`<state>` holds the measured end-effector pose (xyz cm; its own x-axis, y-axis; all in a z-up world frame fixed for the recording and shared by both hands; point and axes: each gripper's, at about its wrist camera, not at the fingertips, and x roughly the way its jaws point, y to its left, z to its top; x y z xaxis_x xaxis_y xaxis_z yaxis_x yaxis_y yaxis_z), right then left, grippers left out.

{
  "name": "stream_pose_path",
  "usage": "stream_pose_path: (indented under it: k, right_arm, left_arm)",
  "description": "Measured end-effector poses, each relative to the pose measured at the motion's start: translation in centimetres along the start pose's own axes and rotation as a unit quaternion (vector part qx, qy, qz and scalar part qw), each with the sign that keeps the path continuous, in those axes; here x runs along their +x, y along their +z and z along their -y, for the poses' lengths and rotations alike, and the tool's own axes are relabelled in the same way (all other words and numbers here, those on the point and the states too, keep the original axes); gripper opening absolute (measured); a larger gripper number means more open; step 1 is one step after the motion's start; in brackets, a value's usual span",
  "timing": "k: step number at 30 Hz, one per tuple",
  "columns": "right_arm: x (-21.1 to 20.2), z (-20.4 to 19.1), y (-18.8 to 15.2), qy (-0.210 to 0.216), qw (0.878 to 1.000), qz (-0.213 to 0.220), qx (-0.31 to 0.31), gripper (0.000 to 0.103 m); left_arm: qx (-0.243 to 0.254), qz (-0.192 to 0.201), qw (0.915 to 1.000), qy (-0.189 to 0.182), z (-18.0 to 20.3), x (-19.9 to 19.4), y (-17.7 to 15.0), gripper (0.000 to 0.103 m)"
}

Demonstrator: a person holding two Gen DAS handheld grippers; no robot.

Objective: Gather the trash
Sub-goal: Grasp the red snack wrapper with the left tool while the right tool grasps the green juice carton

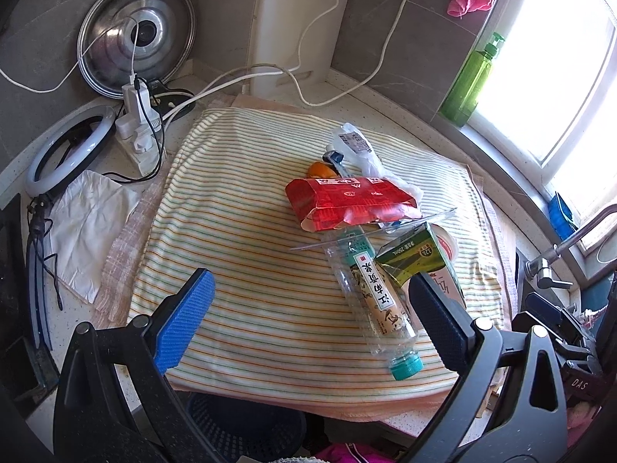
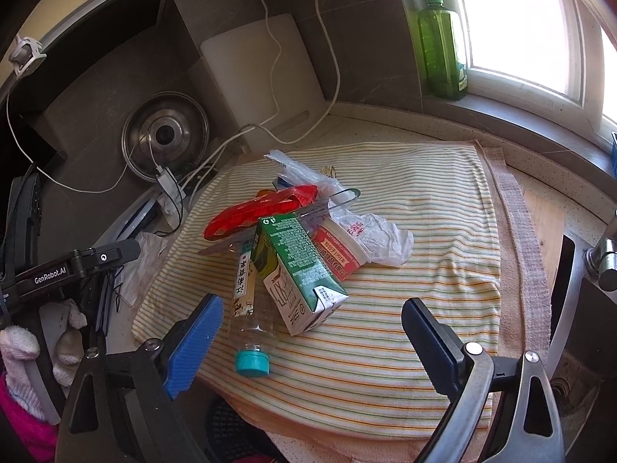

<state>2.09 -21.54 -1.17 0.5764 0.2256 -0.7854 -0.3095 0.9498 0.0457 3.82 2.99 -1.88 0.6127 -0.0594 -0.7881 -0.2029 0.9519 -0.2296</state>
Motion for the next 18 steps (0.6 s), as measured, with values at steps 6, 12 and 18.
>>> stream_pose_path:
  k: [6, 12, 18]
  right_arm:
    - [1.4, -0.2, 0.5, 0.014, 1.0, -0.015, -0.013, 0.089]
    - [3.0, -0.3, 1.1, 0.019, 0.999, -0.027, -0.033, 0.084]
    - [4.3, -0.4, 1.5, 0.026, 0.997, -0.039, -0.054, 0.084]
  left_arm:
    - [-0.018, -0.022, 0.9996, -0.011, -0.9, 2.4, 2.0, 0.096]
    - [-0.036, -0.053, 0.9976, -0.026, -1.6, 5.5, 4.3, 0.086]
    - [-0.089, -0.103, 0.989, -0.057, -2.8, 9.7, 6.3, 0.079]
